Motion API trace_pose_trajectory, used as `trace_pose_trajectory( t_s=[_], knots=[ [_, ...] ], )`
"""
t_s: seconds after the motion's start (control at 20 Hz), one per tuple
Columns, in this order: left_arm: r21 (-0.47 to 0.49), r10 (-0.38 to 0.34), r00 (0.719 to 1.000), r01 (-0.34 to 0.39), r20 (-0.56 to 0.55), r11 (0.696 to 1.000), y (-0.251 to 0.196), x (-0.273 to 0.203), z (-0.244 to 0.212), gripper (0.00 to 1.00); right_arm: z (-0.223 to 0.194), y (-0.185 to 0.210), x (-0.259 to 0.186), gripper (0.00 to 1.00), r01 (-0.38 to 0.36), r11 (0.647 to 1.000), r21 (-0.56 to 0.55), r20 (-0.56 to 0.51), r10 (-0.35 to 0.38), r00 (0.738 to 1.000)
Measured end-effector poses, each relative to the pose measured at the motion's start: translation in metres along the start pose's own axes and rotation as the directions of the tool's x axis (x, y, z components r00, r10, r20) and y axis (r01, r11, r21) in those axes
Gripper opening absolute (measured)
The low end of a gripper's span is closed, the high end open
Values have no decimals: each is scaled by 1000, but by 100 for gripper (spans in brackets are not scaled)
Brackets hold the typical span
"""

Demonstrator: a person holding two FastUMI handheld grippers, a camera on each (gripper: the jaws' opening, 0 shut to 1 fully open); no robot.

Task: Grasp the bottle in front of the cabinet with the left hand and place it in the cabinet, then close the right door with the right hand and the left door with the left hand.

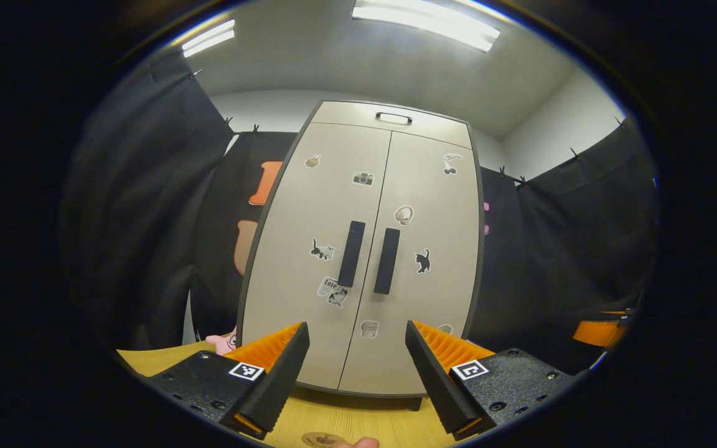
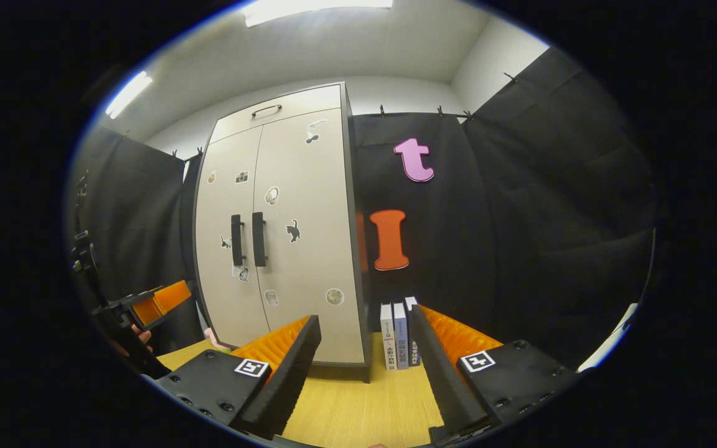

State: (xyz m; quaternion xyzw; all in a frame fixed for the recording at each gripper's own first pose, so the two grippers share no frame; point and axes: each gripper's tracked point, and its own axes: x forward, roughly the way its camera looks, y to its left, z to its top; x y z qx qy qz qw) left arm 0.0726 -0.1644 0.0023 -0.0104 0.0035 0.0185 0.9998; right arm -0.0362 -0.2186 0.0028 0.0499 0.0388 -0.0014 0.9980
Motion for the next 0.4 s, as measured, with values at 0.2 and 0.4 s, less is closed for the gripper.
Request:
trace_pose_trajectory(
  t_s=[0.2, 0.4],
  knots=[
    [22, 20, 1000, -20, -3, 1000, 7, 2, -1, 94, 0, 4, 3, 96, -6, 1000, -1, 3, 6, 1000],
    [31, 17, 1000, -17, 2, 999, 7, 1, 1, 94, 1, 6, 2, 96, -8, 1000, -4, 9, 8, 1000]
  ],
)
